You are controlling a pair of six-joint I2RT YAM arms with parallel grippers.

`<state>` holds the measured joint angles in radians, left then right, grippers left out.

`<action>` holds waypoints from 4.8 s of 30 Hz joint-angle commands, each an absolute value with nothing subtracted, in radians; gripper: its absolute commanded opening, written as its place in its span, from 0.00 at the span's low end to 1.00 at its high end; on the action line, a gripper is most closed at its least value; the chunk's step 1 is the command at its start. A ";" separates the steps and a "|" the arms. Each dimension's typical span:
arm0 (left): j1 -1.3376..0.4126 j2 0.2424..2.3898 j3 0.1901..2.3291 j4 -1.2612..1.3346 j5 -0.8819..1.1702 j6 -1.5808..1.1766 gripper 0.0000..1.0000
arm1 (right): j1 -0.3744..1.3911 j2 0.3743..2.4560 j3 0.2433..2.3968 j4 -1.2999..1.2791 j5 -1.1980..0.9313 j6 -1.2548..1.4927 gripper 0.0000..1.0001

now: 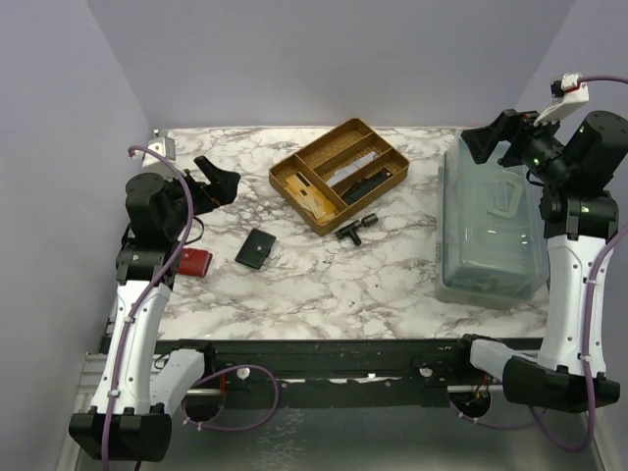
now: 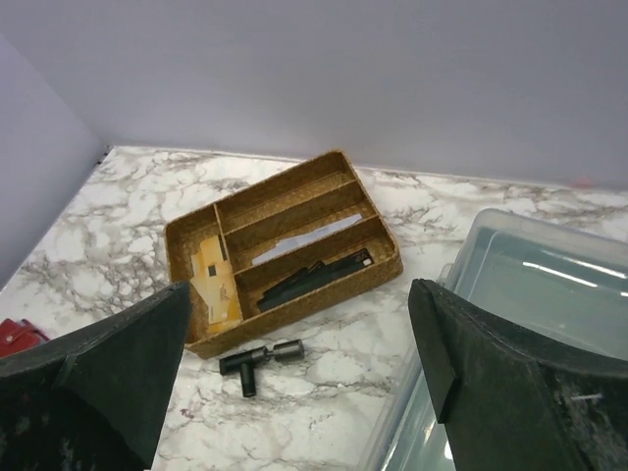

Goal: Take the credit cards out of the card holder
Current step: Open the card holder at the center of the board.

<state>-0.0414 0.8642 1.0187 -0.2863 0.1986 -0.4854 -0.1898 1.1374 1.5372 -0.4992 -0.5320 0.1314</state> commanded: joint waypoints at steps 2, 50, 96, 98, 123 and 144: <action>-0.056 0.885 1.000 -0.391 0.293 -0.458 0.99 | -0.189 1.165 1.524 -0.537 -0.543 0.168 1.00; -0.055 1.510 1.006 -0.515 0.277 -0.326 0.68 | -0.190 1.067 1.014 -0.661 -1.490 -0.538 1.00; -0.093 1.563 0.857 -0.467 0.477 -0.394 0.00 | 0.425 1.463 1.222 -0.727 -1.018 -0.582 0.97; -0.095 1.509 0.832 -0.443 0.507 -0.420 0.00 | 0.426 1.461 1.214 -0.733 -1.008 -0.602 0.97; -0.443 1.174 0.640 -0.091 0.462 -0.843 0.00 | 0.426 1.252 0.919 -0.553 -1.056 -0.701 0.95; -0.785 1.171 0.553 0.081 0.115 -1.207 0.00 | 0.553 1.302 0.811 -0.282 -0.919 -0.785 0.72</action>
<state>-0.7403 1.1637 0.5678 -0.0158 0.2092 -1.0794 0.4953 1.2762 0.7979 -0.3325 -0.9962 -0.7429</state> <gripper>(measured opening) 0.040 0.723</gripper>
